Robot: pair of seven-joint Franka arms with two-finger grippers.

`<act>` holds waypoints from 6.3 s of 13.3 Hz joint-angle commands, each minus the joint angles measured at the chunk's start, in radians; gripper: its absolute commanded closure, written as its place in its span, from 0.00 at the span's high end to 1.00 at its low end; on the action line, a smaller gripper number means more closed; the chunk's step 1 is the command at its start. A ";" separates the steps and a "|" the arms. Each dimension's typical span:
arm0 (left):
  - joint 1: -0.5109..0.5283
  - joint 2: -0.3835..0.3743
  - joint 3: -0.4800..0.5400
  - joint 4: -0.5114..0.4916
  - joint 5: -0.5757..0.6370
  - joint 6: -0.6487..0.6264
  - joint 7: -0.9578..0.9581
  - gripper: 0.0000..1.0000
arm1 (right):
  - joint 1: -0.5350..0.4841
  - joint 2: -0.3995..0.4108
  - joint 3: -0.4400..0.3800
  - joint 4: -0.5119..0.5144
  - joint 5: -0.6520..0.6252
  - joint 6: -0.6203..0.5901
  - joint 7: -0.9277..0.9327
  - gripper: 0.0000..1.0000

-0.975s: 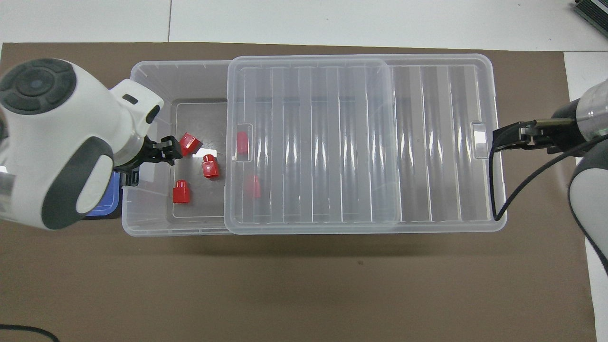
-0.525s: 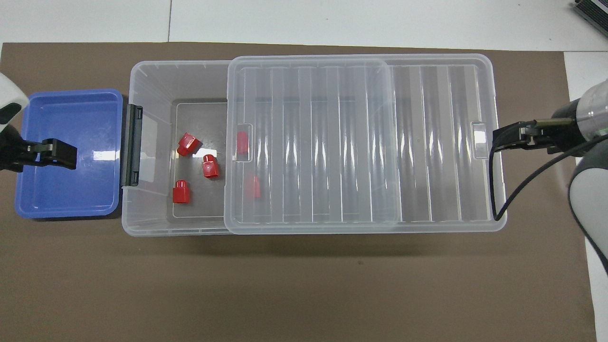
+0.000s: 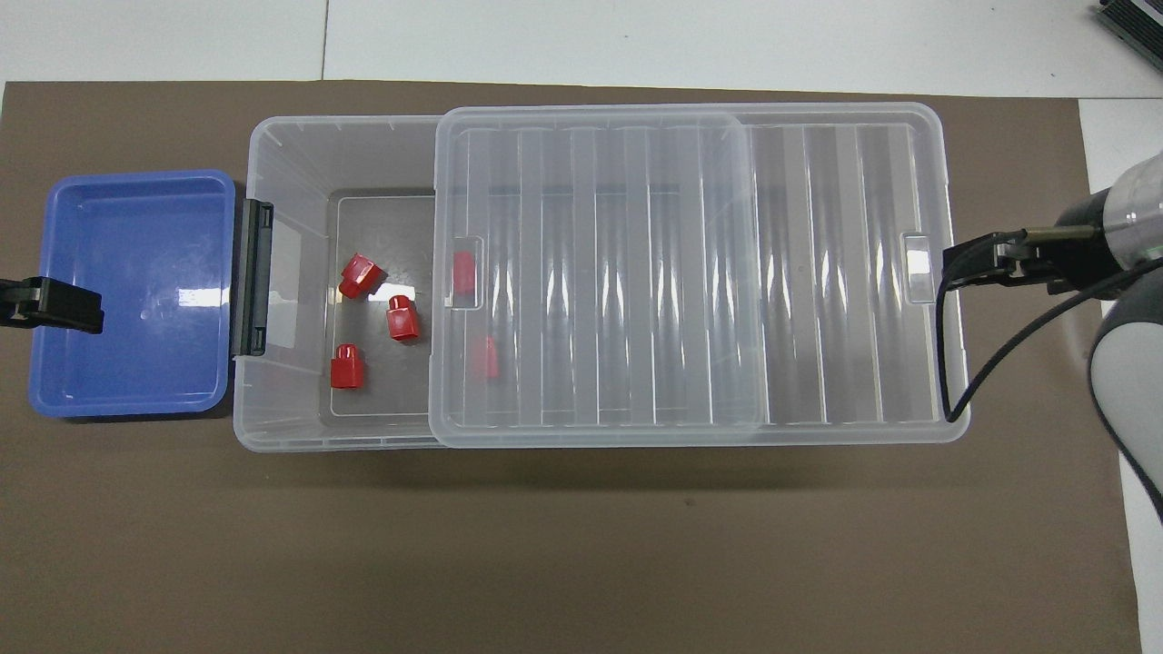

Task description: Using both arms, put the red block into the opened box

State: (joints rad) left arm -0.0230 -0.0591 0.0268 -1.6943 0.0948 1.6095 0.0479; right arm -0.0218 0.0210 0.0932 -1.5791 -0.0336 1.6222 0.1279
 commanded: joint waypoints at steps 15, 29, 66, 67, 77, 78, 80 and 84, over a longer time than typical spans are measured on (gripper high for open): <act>0.052 -0.073 -0.008 -0.178 0.002 0.266 0.291 1.00 | -0.079 -0.070 0.000 -0.177 0.018 0.220 0.012 0.00; 0.043 -0.068 -0.008 -0.245 0.000 0.374 0.290 1.00 | -0.142 0.042 0.000 -0.352 0.017 0.568 0.004 0.00; -0.005 -0.042 0.002 0.050 -0.090 -0.063 0.285 1.00 | 0.207 0.051 0.011 -0.352 0.020 0.596 0.087 0.00; -0.006 -0.041 0.002 0.050 -0.090 -0.062 0.285 1.00 | 0.206 0.047 0.011 -0.349 0.020 0.591 0.088 0.00; -0.005 -0.041 0.002 0.050 -0.090 -0.063 0.285 1.00 | 0.106 -0.079 0.002 -0.273 0.020 0.277 0.139 1.00; -0.006 -0.042 0.002 0.050 -0.090 -0.062 0.285 1.00 | 0.094 -0.078 0.000 -0.242 0.018 0.231 0.138 1.00; -0.006 -0.041 0.002 0.050 -0.090 -0.063 0.285 1.00 | 0.050 -0.072 0.002 -0.197 0.018 0.190 0.127 1.00; -0.006 -0.041 0.004 0.050 -0.090 -0.063 0.285 1.00 | -0.007 -0.049 0.002 -0.087 0.017 0.078 0.115 1.00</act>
State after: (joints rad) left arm -0.0319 -0.0943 0.0280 -1.6438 0.0175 1.5572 0.3341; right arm -0.0011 -0.0580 0.0880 -1.7426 -0.0252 1.7616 0.2488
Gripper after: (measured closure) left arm 0.000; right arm 0.000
